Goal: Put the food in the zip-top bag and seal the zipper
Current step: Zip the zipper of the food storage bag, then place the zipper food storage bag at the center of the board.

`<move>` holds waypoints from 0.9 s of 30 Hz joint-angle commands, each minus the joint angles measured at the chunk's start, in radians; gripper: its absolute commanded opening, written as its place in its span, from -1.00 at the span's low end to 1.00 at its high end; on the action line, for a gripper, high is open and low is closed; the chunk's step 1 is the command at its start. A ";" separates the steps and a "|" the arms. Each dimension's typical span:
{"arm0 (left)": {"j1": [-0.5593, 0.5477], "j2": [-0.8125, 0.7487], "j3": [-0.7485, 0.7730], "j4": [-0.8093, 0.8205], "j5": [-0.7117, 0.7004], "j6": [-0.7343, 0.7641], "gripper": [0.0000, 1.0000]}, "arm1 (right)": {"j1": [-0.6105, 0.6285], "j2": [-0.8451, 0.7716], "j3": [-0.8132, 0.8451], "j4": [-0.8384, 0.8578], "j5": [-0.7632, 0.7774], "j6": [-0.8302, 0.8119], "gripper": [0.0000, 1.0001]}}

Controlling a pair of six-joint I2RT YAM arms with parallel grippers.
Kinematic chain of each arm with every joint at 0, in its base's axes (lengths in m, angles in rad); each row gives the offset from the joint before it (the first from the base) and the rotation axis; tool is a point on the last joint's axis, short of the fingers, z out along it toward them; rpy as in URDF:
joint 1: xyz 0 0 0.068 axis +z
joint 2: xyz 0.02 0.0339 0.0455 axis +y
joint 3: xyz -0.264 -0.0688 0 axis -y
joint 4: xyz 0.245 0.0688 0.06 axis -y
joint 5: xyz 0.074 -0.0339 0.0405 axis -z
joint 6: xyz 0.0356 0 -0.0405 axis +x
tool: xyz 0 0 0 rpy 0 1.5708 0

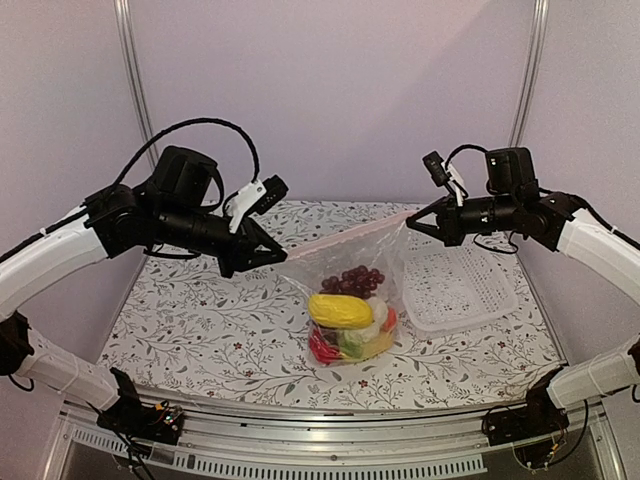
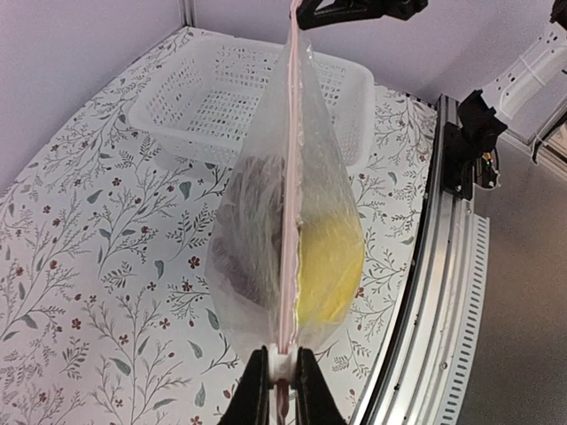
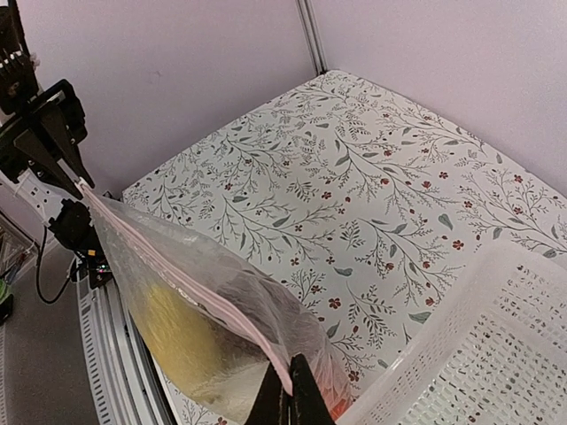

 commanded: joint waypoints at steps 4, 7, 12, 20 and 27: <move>0.049 -0.049 -0.025 -0.141 -0.047 0.006 -0.93 | -0.054 0.021 0.043 0.030 0.102 0.022 -1.00; 0.064 -0.045 -0.019 -0.131 -0.044 0.010 -0.94 | -0.054 0.029 0.057 0.036 0.100 0.023 -1.00; 0.096 0.014 0.045 -0.063 -0.111 0.069 -0.98 | -0.054 0.110 0.136 0.068 0.077 0.023 -1.00; 0.162 0.152 0.263 -0.051 -0.132 0.204 -0.99 | -0.054 0.230 0.291 0.111 0.040 0.033 -1.00; 0.139 0.128 0.096 -0.081 0.029 0.125 -0.82 | -0.054 0.169 0.070 0.142 -0.043 0.020 -0.99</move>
